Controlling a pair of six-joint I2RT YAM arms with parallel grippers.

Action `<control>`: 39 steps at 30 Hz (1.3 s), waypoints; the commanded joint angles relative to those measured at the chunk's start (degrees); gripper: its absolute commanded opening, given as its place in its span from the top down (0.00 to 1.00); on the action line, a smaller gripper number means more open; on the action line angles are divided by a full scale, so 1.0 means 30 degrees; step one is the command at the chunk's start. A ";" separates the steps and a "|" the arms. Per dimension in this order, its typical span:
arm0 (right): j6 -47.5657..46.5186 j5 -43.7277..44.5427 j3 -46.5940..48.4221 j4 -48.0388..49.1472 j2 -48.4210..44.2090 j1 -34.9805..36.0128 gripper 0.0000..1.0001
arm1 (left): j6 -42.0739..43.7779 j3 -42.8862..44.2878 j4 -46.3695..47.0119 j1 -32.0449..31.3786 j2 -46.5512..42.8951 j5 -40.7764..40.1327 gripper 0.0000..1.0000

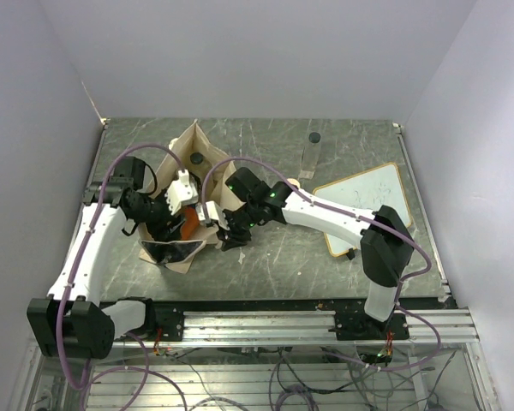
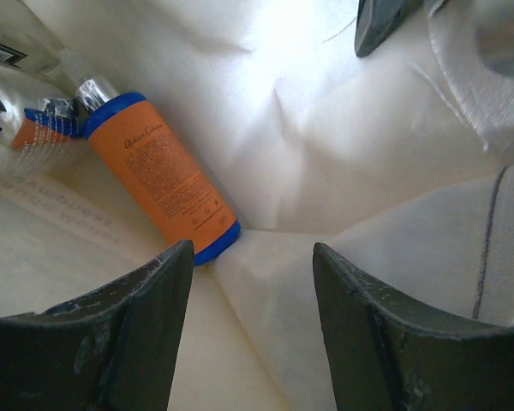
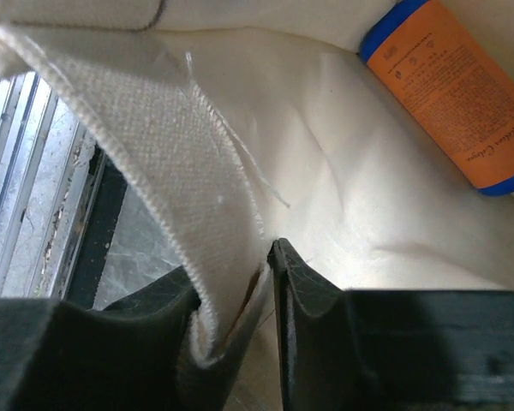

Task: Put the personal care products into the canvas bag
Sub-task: Adjust the care product in the canvas bag.

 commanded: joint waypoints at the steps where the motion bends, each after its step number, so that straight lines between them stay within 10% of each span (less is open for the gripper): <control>1: 0.0448 0.0456 -0.1019 0.1143 0.0160 -0.0221 0.70 | 0.1756 -0.1039 0.0249 -0.0068 -0.0710 -0.0792 0.31; 39: 0.1988 0.1707 -0.4322 0.6080 -0.0444 -0.0841 0.49 | 0.3226 -0.5943 0.3644 -0.1856 -0.1557 -0.3664 0.31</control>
